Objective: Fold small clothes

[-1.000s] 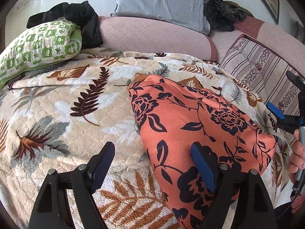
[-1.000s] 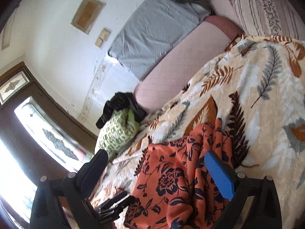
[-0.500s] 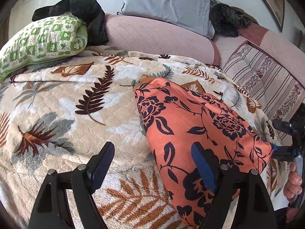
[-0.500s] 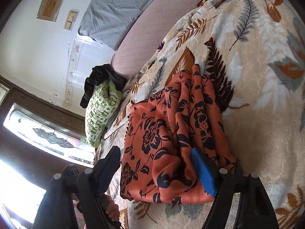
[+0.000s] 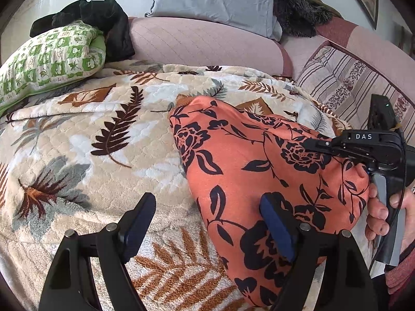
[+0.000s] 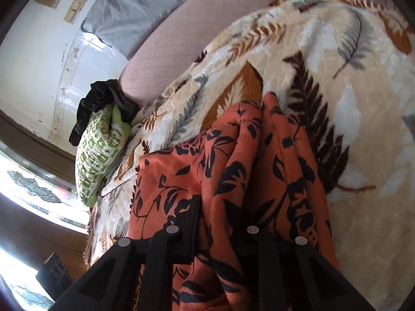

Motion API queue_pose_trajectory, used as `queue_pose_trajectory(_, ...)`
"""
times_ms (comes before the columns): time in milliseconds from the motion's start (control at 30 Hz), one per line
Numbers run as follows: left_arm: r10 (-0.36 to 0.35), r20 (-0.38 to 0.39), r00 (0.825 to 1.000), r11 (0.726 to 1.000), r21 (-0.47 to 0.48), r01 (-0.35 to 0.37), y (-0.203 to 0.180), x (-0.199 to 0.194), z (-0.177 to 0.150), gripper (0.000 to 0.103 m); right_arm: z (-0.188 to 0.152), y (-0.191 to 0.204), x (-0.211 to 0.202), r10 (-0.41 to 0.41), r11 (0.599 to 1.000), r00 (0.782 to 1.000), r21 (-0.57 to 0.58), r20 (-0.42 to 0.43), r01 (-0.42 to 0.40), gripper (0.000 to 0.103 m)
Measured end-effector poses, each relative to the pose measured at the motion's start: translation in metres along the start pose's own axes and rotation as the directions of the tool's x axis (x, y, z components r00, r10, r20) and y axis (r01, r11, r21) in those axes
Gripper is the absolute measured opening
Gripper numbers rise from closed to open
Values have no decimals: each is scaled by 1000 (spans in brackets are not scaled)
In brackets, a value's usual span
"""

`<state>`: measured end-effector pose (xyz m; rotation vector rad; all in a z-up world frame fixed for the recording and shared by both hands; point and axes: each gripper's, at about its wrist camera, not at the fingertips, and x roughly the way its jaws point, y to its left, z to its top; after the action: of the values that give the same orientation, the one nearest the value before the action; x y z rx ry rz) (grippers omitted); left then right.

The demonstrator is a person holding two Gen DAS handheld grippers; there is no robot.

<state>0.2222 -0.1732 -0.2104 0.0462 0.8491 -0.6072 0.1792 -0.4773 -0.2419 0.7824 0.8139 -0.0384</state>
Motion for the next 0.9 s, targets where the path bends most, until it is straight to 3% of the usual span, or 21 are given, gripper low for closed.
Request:
queue_pose_trajectory(100,-6,18,1000,1000,-9,6,0,-4,2,83,-2,29,-34,1,989,987,-149,161,23,16)
queue_pose_trajectory(167,-9,17,1000,1000,-1,9,-4,-2,0,83,-2,31,-44,-1,983,979,-181,206,39,16)
queue_pose_trajectory(267,5,-23,1000,999,36,-4,-13,9,-6,84,0,6,-30,-136,980,975,-121,173,158,16)
queue_pose_trajectory(367,51,-43,998,997,61,-48,-16,18,-10,91,0,-21,-10,-237,965,971,-104,41,240,19)
queue_pose_trajectory(467,42,-61,997,999,30,-40,-11,16,-6,92,5,-29,-32,-178,983,982,-31,61,180,19)
queue_pose_trajectory(567,42,-51,998,999,14,-42,-8,8,-5,91,6,-15,-71,-70,997,972,-20,224,76,20)
queue_pose_trajectory(600,51,-42,998,999,20,-50,-9,5,-5,91,8,-8,-76,-42,998,969,-32,243,51,20)
queue_pose_trajectory(767,95,-9,995,993,67,-94,-14,-3,-4,91,11,41,-38,-78,988,988,-126,132,95,20)
queue_pose_trajectory(833,99,-38,994,992,77,-96,-14,4,-6,91,12,42,-13,-128,985,989,-108,76,136,20)
queue_pose_trajectory(900,102,-43,994,991,86,-98,-13,8,-9,92,12,19,13,-215,976,976,-31,19,216,19)
